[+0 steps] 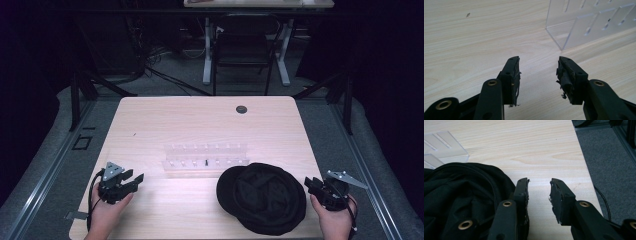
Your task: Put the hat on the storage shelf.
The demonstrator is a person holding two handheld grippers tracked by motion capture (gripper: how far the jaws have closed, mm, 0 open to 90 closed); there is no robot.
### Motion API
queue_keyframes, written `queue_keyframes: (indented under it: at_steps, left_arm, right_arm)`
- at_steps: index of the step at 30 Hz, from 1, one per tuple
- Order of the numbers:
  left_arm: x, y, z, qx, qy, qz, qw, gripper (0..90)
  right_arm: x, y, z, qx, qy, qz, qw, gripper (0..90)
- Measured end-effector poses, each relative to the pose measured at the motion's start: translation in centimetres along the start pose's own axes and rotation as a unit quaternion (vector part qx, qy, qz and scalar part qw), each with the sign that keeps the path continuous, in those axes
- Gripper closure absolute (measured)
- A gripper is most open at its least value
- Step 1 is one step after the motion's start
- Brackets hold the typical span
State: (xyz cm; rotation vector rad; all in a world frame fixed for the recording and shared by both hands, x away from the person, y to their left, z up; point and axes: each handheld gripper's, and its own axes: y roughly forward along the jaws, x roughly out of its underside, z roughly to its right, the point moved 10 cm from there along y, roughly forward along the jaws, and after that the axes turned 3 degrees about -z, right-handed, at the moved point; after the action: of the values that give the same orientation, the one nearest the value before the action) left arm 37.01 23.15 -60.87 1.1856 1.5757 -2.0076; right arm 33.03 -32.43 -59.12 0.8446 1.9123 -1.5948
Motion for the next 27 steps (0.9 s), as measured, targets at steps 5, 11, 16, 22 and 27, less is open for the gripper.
queue_keyframes:
  at_steps: [5, 11, 16, 22, 27]
  left_arm:
    - [0.0, -0.1, 0.1, 0.001, 0.001, -0.001, 1.0000, 52.5]
    - [-0.3, -0.4, 0.1, -0.002, 0.000, 0.012, 0.9999, 52.4]
    - [-0.3, -0.3, 0.3, 0.000, 0.005, 0.007, 1.0000, 51.9]
    - [-0.3, -0.2, 0.6, 0.007, 0.006, 0.009, 0.9999, 50.9]
    - [-0.2, -0.2, 0.7, 0.009, 0.010, 0.004, 0.9999, 50.9]
  right_arm:
    - [0.0, 0.0, -0.2, 0.004, 0.004, -0.003, 1.0000, 63.8]
    - [0.0, -0.8, -1.1, 0.005, -0.005, -0.030, 0.9995, 64.1]
    - [-0.2, -1.4, -1.8, -0.006, -0.003, -0.043, 0.9991, 66.4]
    - [-0.1, -1.8, -2.7, -0.028, 0.011, -0.094, 0.9952, 61.1]
    - [1.1, -2.4, -3.0, -0.033, 0.013, -0.145, 0.9887, 61.7]
